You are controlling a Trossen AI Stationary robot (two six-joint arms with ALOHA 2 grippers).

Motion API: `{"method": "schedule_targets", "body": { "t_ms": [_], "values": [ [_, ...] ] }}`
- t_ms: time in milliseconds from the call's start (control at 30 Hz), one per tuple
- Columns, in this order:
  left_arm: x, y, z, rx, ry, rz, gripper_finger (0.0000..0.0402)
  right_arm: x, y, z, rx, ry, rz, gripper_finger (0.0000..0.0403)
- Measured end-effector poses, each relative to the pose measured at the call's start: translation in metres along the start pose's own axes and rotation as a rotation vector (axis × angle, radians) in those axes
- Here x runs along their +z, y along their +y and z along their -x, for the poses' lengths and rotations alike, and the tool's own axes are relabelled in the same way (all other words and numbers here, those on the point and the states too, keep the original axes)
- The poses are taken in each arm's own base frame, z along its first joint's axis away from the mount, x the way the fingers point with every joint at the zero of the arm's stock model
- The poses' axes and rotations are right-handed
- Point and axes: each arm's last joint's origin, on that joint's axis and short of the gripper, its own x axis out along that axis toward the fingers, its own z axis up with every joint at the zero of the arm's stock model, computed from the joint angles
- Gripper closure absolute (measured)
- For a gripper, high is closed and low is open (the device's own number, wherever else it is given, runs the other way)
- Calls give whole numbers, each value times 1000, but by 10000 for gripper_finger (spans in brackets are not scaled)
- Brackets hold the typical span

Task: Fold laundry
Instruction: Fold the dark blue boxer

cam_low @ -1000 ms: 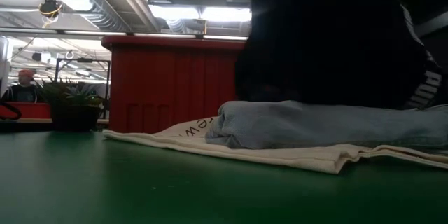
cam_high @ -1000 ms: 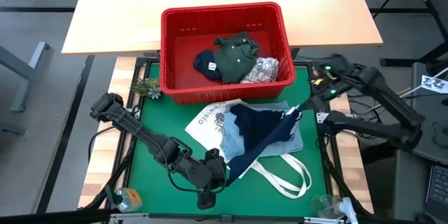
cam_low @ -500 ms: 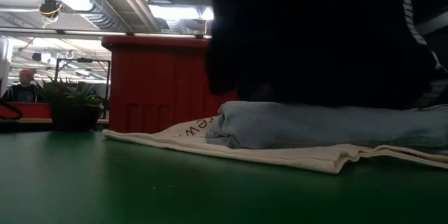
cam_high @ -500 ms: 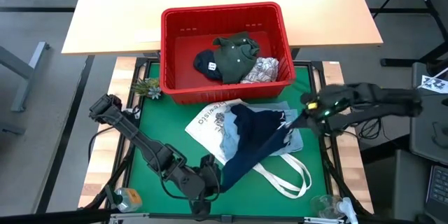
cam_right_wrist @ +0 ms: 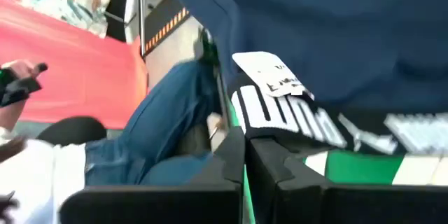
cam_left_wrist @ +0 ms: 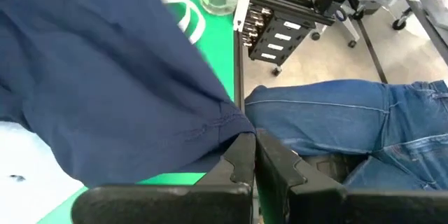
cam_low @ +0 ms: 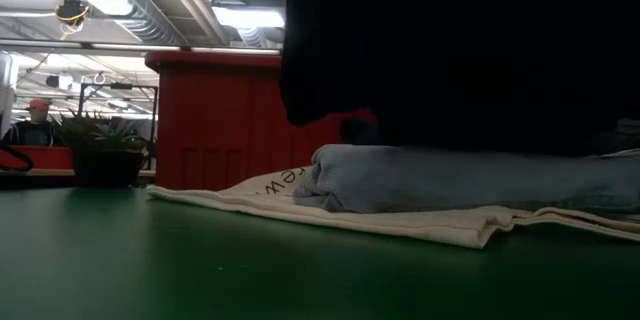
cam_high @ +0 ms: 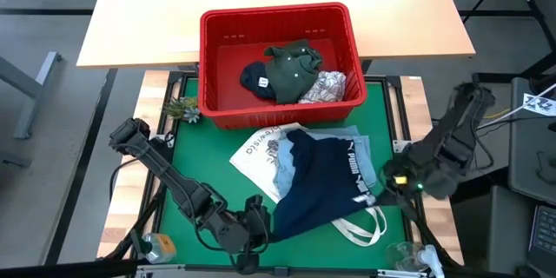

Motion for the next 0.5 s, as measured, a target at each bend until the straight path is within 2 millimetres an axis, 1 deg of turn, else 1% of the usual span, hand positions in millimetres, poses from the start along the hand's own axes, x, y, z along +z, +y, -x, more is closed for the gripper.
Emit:
{"method": "schedule_targets", "body": {
  "t_ms": [67, 167, 233, 300, 500],
  "values": [
    [-2, -1, -4, 2, -8, -1, 401, -13, 2, -1, -26, 23, -26, 400],
    [-10, -3, -20, 5, 13, -7, 401, -32, 4, -9, -74, 64, -47, 400],
    [-17, -3, -30, 9, 41, -15, 401, -42, 6, -17, -105, 103, -32, 400],
    [-22, -4, -38, 0, 67, -7, 401, -53, 8, -26, -139, 181, -23, 400],
    [-41, -2, -63, -16, 168, 15, 401, -76, 6, -56, -271, 389, -24, 400]
  ]
}}
